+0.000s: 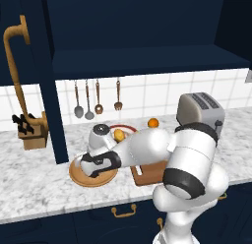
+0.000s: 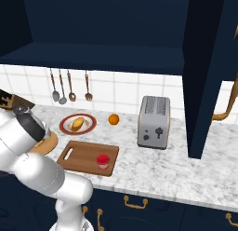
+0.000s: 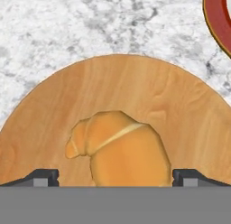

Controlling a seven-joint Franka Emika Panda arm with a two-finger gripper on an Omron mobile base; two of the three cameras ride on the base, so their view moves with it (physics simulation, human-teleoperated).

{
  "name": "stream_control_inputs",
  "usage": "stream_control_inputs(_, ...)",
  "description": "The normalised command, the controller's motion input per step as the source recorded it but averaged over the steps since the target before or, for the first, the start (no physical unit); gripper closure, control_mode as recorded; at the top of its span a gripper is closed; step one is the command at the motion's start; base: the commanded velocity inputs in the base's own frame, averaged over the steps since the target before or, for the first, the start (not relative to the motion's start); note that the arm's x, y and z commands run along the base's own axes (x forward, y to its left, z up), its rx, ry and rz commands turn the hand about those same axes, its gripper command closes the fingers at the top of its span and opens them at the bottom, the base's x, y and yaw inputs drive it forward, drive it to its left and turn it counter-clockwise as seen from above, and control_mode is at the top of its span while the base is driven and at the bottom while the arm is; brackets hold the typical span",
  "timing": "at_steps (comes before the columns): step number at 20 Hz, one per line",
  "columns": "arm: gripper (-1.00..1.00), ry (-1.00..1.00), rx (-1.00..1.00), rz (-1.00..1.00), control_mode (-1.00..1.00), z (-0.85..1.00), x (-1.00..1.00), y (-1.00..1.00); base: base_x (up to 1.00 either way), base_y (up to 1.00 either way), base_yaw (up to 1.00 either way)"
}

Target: From the different types of pastries on the counter, select a croissant and place it on the cutting board. Then retrieve a jar of jam from the cabinet and place it alongside the croissant on the cutting board.

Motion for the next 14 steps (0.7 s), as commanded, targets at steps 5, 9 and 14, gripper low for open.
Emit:
stream_control_inputs(5,-1.0,0.01,0.0,0.0,-1.0,-0.07,0.33,0.01,0.0,0.0,0.0)
stream_control_inputs(9,-1.0,0.02,0.01,0.02,-1.0,-0.17,0.21,0.05,0.0,0.0,0.0)
stream_control_inputs(14,-1.0,0.03,0.01,0.0,-1.0,-0.23,-0.01,0.2,0.0,0.0,0.0)
